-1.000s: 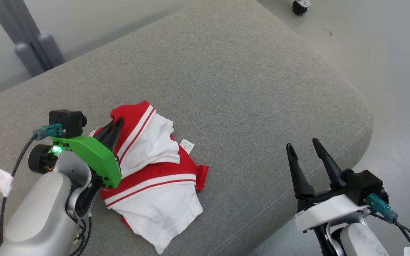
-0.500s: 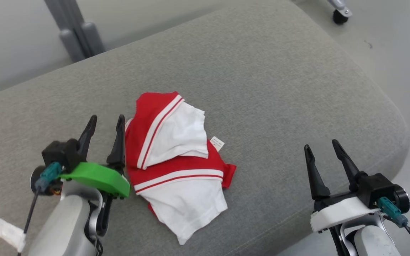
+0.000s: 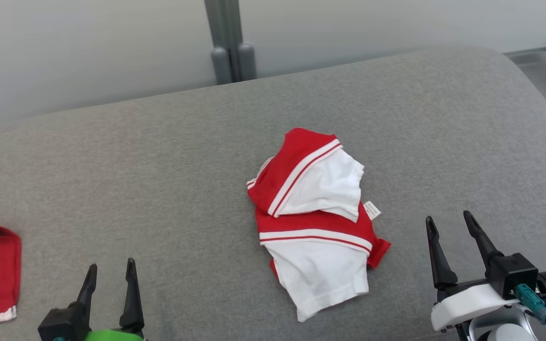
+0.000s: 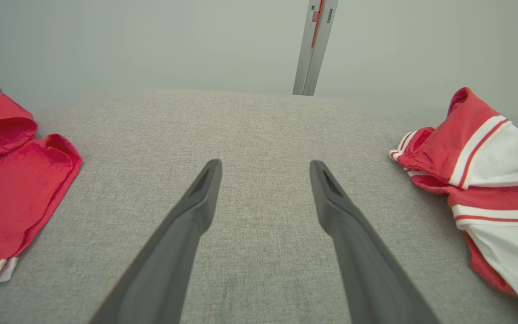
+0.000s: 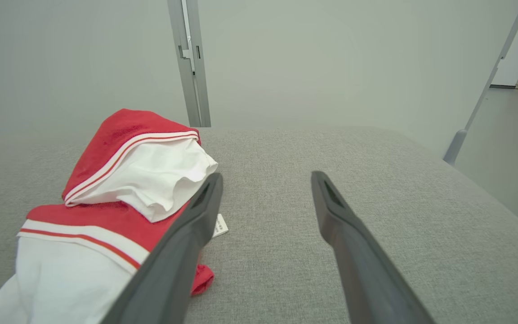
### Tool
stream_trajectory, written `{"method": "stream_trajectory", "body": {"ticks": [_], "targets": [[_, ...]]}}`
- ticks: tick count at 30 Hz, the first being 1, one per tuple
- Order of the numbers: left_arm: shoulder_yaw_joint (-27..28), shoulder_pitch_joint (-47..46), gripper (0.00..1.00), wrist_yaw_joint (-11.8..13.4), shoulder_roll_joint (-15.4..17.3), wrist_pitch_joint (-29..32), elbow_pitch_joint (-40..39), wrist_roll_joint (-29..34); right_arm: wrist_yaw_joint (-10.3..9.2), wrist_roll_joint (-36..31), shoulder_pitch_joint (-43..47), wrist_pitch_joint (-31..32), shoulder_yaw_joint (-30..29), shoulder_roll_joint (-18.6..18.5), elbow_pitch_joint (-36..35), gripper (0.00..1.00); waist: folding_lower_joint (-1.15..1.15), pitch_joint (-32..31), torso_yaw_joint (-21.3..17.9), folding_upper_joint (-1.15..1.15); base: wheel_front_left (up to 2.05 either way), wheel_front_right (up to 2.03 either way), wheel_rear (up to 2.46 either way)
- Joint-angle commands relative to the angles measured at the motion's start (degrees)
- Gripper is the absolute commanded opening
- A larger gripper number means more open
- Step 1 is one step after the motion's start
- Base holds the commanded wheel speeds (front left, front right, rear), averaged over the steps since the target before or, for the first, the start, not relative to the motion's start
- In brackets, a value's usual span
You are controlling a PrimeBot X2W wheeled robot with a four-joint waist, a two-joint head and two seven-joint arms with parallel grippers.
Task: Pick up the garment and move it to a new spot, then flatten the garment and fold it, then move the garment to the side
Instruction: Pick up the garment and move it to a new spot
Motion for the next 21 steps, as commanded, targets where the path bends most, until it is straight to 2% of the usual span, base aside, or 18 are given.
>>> {"method": "stream_trajectory", "body": {"ticks": [1, 6, 11, 21], "targets": [[1.1, 1.6, 1.00, -0.7, -0.7, -0.2, -0.6, 1.8, -0.08, -0.1, 1.1, -0.2, -0.3, -0.2, 0.1, 1.00, 0.00, -3.7, 6.1, 0.00, 0.00, 0.00, 0.00], [5.6, 5.2, 1.00, -3.7, -3.5, -0.2, -1.8, 6.3, -0.08, 0.1, 2.2, -0.2, 0.2, -0.2, 0.3, 1.00, 0.00, -4.6, 7.2, 0.00, 0.00, 0.00, 0.00], [9.8, 7.4, 1.00, -6.2, -6.0, -0.2, -2.9, 9.2, -0.08, 0.3, 2.2, -0.2, 1.4, -0.1, 1.0, 1.00, 0.00, -5.3, 6.4, 0.00, 0.00, 0.00, 0.00], [13.7, 7.9, 1.00, -9.0, -8.0, -0.2, -2.4, 12.1, -0.08, 0.7, 2.0, -0.2, 2.4, -0.1, 1.7, 1.00, 0.00, -5.6, 4.9, 0.00, 0.00, 0.00, 0.00]]}}
